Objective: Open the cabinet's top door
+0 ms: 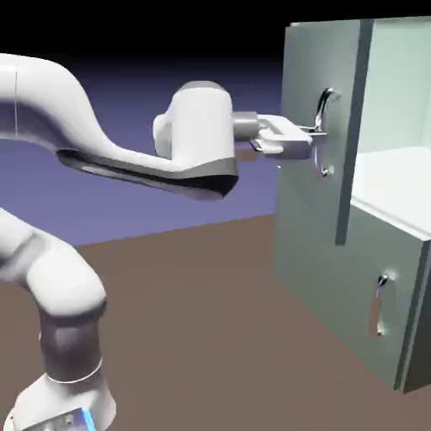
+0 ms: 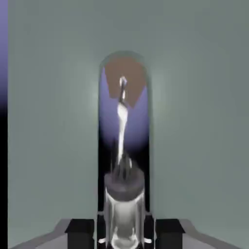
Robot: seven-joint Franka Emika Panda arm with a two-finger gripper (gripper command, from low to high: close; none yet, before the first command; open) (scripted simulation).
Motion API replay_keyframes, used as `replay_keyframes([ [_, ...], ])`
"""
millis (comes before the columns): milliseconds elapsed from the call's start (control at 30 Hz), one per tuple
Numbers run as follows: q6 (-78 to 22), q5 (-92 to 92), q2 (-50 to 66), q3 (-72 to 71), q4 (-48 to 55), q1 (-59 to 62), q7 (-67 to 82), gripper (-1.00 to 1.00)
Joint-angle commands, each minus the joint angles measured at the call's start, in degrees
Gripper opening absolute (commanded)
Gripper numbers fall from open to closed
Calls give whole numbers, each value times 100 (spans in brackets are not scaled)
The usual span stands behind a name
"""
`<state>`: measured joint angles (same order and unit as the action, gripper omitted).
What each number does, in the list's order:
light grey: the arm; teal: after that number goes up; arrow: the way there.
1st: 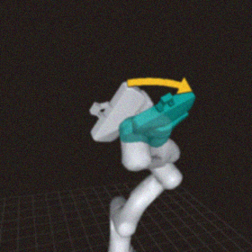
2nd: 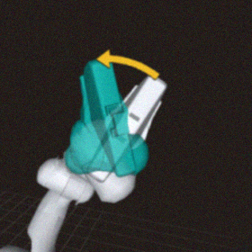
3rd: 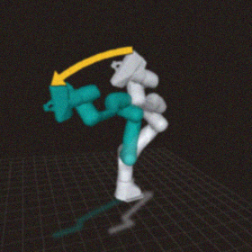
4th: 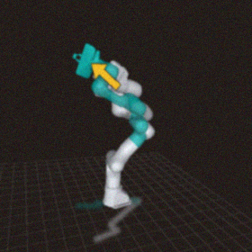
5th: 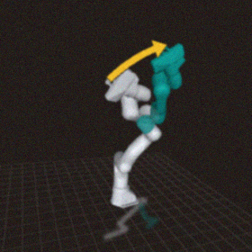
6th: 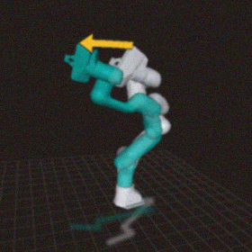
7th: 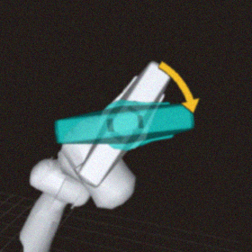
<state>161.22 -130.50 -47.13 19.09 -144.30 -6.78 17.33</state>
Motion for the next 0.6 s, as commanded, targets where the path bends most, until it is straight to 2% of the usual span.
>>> replay_keyframes([
  [0,-43,257,-137,-183,-145,170,145,-100],
  [267,-461,2251,-1246,-1352,-1081,1039,1338,-100],
  [567,-1567,4494,-2467,-2468,-1801,977,2662,-100],
])
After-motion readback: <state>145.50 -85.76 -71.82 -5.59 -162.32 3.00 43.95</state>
